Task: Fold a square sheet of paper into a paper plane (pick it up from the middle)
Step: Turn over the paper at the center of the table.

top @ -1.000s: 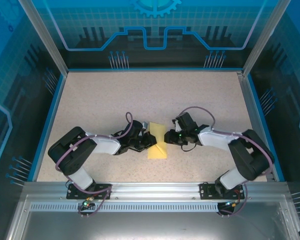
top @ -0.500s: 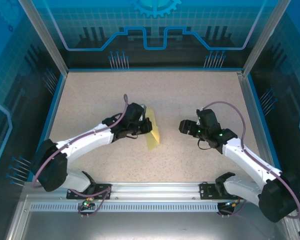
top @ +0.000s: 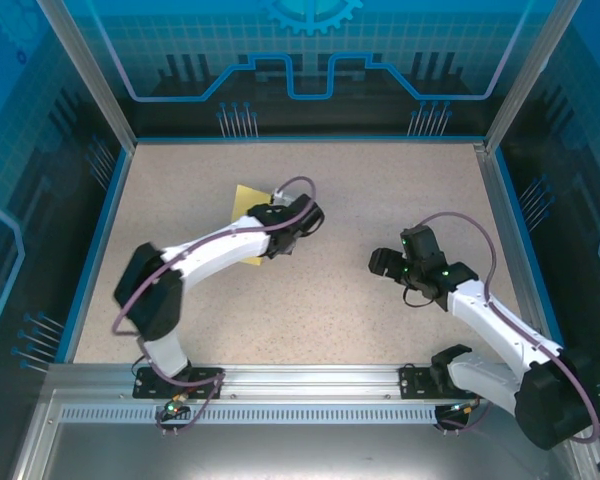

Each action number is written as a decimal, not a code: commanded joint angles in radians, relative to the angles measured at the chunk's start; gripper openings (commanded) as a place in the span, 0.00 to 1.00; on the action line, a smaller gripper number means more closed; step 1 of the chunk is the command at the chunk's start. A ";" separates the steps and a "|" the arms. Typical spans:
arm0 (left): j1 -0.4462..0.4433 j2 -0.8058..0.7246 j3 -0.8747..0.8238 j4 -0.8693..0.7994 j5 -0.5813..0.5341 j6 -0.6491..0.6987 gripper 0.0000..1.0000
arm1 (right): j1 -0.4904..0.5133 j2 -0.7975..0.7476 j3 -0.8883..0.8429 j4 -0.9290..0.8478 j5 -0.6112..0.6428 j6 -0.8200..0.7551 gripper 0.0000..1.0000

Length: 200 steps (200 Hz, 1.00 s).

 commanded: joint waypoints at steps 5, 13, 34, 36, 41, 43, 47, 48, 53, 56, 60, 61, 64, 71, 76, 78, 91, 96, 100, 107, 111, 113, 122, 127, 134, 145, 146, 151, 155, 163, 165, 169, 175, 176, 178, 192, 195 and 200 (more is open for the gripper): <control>-0.024 0.108 0.071 -0.086 -0.131 0.025 0.11 | -0.033 -0.045 -0.012 -0.052 0.018 0.018 0.85; -0.028 0.129 0.074 -0.061 -0.111 0.027 0.11 | -0.038 -0.059 -0.015 -0.059 0.019 0.018 0.85; -0.040 0.176 0.076 -0.004 -0.049 0.018 0.11 | -0.051 -0.097 -0.033 -0.067 0.023 0.025 0.87; -0.042 0.181 0.075 -0.001 -0.048 0.015 0.11 | -0.052 -0.101 -0.035 -0.068 0.022 0.027 0.87; -0.046 0.195 0.078 0.006 -0.047 0.010 0.11 | -0.057 -0.108 -0.038 -0.071 0.022 0.030 0.87; -0.048 0.200 0.079 0.009 -0.046 0.009 0.11 | -0.058 -0.110 -0.039 -0.072 0.023 0.031 0.87; -0.052 0.213 0.082 0.013 -0.044 0.008 0.11 | -0.060 -0.114 -0.041 -0.072 0.023 0.032 0.87; -0.053 0.217 0.084 0.014 -0.044 0.008 0.11 | -0.062 -0.116 -0.042 -0.073 0.023 0.032 0.87; -0.058 0.232 0.091 0.012 -0.042 0.008 0.11 | -0.065 -0.119 -0.044 -0.075 0.019 0.035 0.87; -0.062 0.242 0.095 0.010 -0.042 0.005 0.11 | -0.068 -0.121 -0.045 -0.077 0.017 0.037 0.87; -0.066 0.255 0.102 0.007 -0.042 0.003 0.11 | -0.072 -0.122 -0.045 -0.078 0.011 0.042 0.87; -0.067 0.257 0.103 0.006 -0.042 0.002 0.11 | -0.072 -0.122 -0.045 -0.078 0.009 0.043 0.87; -0.069 0.266 0.108 0.005 -0.041 0.001 0.11 | -0.074 -0.123 -0.047 -0.077 0.002 0.045 0.87; -0.076 0.282 0.113 0.010 -0.030 -0.003 0.11 | -0.078 -0.122 -0.051 -0.071 -0.016 0.047 0.87; -0.080 0.290 0.115 0.016 -0.020 -0.007 0.11 | -0.079 -0.122 -0.052 -0.067 -0.027 0.050 0.87; -0.081 0.293 0.114 0.019 -0.014 -0.007 0.11 | -0.080 -0.122 -0.053 -0.066 -0.030 0.052 0.87; -0.090 0.303 0.112 0.039 0.026 -0.017 0.11 | -0.079 -0.119 -0.057 -0.061 -0.040 0.060 0.87; -0.092 0.304 0.110 0.045 0.037 -0.023 0.12 | -0.080 -0.117 -0.056 -0.063 -0.041 0.063 0.87; -0.095 0.303 0.108 0.049 0.046 -0.028 0.12 | -0.080 -0.117 -0.057 -0.064 -0.041 0.064 0.87; -0.096 0.303 0.104 0.061 0.065 -0.032 0.14 | -0.082 -0.117 -0.058 -0.065 -0.041 0.066 0.87; -0.096 0.303 0.102 0.064 0.075 -0.034 0.15 | -0.082 -0.117 -0.058 -0.064 -0.042 0.068 0.87; -0.096 0.302 0.102 0.065 0.079 -0.036 0.15 | -0.081 -0.117 -0.058 -0.064 -0.041 0.069 0.87; -0.097 0.300 0.103 0.068 0.096 -0.042 0.17 | -0.084 -0.118 -0.059 -0.066 -0.041 0.070 0.87; -0.097 0.299 0.102 0.072 0.104 -0.043 0.18 | -0.084 -0.117 -0.061 -0.066 -0.043 0.072 0.87; -0.097 0.295 0.101 0.076 0.113 -0.043 0.20 | -0.086 -0.117 -0.060 -0.064 -0.043 0.074 0.87; -0.096 0.286 0.100 0.082 0.126 -0.042 0.23 | -0.087 -0.117 -0.059 -0.064 -0.044 0.074 0.87; -0.096 0.284 0.100 0.082 0.128 -0.043 0.24 | -0.087 -0.117 -0.059 -0.064 -0.044 0.074 0.87; -0.096 0.277 0.101 0.081 0.134 -0.042 0.25 | -0.088 -0.117 -0.060 -0.064 -0.044 0.075 0.87; -0.096 0.270 0.100 0.081 0.142 -0.043 0.27 | -0.089 -0.118 -0.058 -0.064 -0.045 0.075 0.87; -0.096 0.245 0.096 0.086 0.169 -0.041 0.31 | -0.089 -0.117 -0.057 -0.065 -0.048 0.074 0.87; -0.097 0.237 0.094 0.088 0.177 -0.041 0.31 | -0.090 -0.117 -0.058 -0.064 -0.048 0.075 0.87; -0.097 0.220 0.092 0.091 0.195 -0.040 0.33 | -0.091 -0.116 -0.056 -0.065 -0.051 0.073 0.87; -0.099 0.192 0.086 0.097 0.225 -0.043 0.36 | -0.091 -0.115 -0.054 -0.068 -0.052 0.072 0.87; -0.099 0.185 0.085 0.098 0.232 -0.043 0.36 | -0.090 -0.114 -0.053 -0.068 -0.051 0.072 0.87; -0.100 0.173 0.082 0.103 0.245 -0.042 0.37 | -0.090 -0.114 -0.052 -0.068 -0.052 0.072 0.87; -0.102 0.077 0.045 0.147 0.352 -0.042 0.43 | -0.091 -0.110 -0.046 -0.069 -0.060 0.066 0.87; -0.102 0.054 0.034 0.163 0.378 -0.042 0.45 | -0.092 -0.108 -0.046 -0.067 -0.061 0.065 0.87; -0.102 0.019 0.019 0.182 0.412 -0.044 0.47 | -0.094 -0.106 -0.045 -0.066 -0.065 0.063 0.87</control>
